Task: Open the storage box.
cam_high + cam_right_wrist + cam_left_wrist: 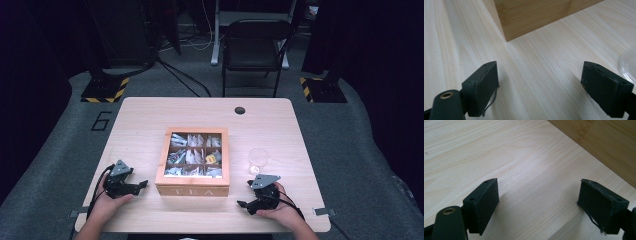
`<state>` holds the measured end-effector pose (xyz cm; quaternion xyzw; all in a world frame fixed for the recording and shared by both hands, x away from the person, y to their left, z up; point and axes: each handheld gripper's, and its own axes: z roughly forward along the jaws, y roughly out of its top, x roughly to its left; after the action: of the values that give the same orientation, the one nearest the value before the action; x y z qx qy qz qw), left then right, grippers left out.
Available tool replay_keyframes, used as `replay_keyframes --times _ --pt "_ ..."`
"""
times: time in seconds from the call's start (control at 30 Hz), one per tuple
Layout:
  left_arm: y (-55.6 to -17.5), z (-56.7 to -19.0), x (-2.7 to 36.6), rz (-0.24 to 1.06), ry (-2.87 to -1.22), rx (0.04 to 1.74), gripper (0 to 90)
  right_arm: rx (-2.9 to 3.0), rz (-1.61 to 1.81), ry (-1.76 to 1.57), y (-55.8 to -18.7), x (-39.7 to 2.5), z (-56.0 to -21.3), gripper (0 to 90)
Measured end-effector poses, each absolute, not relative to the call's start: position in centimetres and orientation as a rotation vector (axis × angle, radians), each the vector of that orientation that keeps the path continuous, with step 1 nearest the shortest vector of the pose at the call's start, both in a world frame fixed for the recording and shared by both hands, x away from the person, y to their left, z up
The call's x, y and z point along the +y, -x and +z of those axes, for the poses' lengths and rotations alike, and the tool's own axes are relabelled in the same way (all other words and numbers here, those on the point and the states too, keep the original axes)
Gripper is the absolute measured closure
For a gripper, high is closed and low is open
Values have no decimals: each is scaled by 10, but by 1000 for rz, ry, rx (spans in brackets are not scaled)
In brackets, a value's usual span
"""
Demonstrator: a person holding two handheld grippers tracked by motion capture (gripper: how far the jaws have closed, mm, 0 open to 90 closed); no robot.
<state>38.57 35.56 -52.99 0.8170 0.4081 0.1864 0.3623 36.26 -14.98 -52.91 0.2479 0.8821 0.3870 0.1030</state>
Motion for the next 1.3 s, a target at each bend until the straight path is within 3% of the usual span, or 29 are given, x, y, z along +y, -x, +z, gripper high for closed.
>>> replay_keyframes --times 0.3,0.53,0.67,0.87,1.0,1.3 --pt "-382 -528 357 471 -2109 1049 230 2580 1144 -756 -363 -151 -529 181" --pt "-383 -528 359 472 -2089 1061 282 2584 1132 -761 -362 -156 -526 271" --pt "-383 -529 358 484 -2087 1057 280 2604 1101 -790 -361 -156 -521 396" --pt "-382 -528 357 488 -2087 1070 285 2558 1122 -799 -357 -153 -509 412" --pt "-382 -526 357 442 -2061 1081 343 2529 1183 -846 -352 -149 -499 422" --pt "-379 -521 356 447 -2052 1081 347 2471 1255 -891 -346 -143 -481 438"
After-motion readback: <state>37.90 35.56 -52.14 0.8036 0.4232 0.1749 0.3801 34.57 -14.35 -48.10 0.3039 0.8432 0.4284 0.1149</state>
